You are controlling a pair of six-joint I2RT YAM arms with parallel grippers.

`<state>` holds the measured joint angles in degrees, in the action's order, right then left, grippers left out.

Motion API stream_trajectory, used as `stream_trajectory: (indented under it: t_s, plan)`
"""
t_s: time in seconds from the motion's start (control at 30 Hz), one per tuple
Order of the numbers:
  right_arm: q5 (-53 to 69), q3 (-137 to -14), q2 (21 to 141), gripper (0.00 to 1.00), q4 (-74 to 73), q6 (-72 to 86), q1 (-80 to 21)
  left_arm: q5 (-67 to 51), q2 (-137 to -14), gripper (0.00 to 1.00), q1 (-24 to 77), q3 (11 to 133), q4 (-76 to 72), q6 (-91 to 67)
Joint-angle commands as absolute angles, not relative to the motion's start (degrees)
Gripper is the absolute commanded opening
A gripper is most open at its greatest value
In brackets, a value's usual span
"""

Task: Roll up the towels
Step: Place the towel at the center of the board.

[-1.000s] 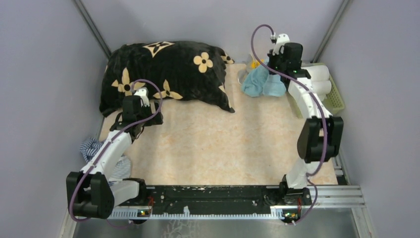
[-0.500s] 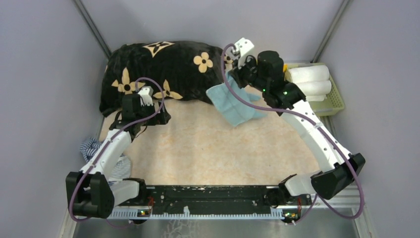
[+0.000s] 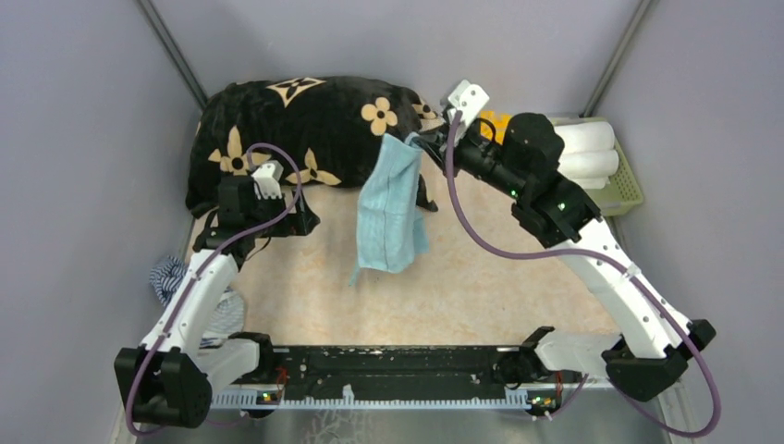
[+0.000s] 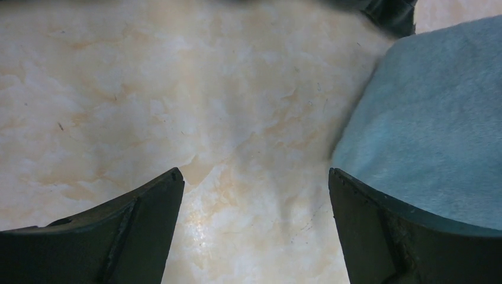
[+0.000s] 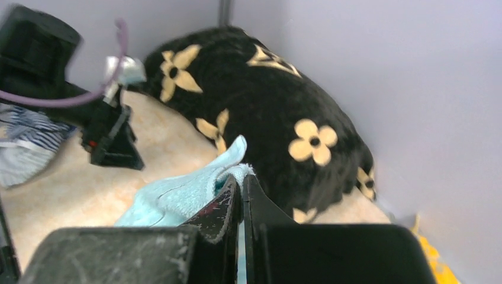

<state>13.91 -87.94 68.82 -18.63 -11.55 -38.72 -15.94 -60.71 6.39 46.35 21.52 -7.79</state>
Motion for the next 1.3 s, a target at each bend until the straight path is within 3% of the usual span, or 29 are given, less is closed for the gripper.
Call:
stream_trajectory:
  t_s: [0.0, 0.1, 0.23, 0.4, 0.83, 1.27]
  plan:
    - [2.92, -80.23, 64.78, 0.00, -16.75, -13.58, -38.68, -19.88, -59.14, 0.96, 6.83, 47.24, 24.07, -8.17]
    - [-8.60, -72.20, 62.15, 0.02, -17.93, -13.20, -38.47, -21.21, -58.94, 0.94, 8.08, 45.82, 24.17, -9.58]
    - [-25.38, -64.49, 59.03, 0.16, -19.89, -9.54, -37.04, -20.12, -59.25, 0.93, 12.29, 43.95, 24.26, -11.77]
    - [-31.00, -60.09, 58.16, 0.31, -24.63, -1.51, -31.82, -15.96, -61.33, 0.93, 20.51, 42.88, 24.21, -14.36]
    - [-14.32, -57.02, 57.75, 0.62, -31.61, 8.76, -30.77, -5.22, -64.34, 0.84, 38.29, 40.26, 29.72, -21.23]
    - [-6.61, -53.07, 58.32, 0.65, -31.64, 11.46, -30.76, 12.23, -81.58, 0.59, 57.07, 47.61, 36.47, -23.14]
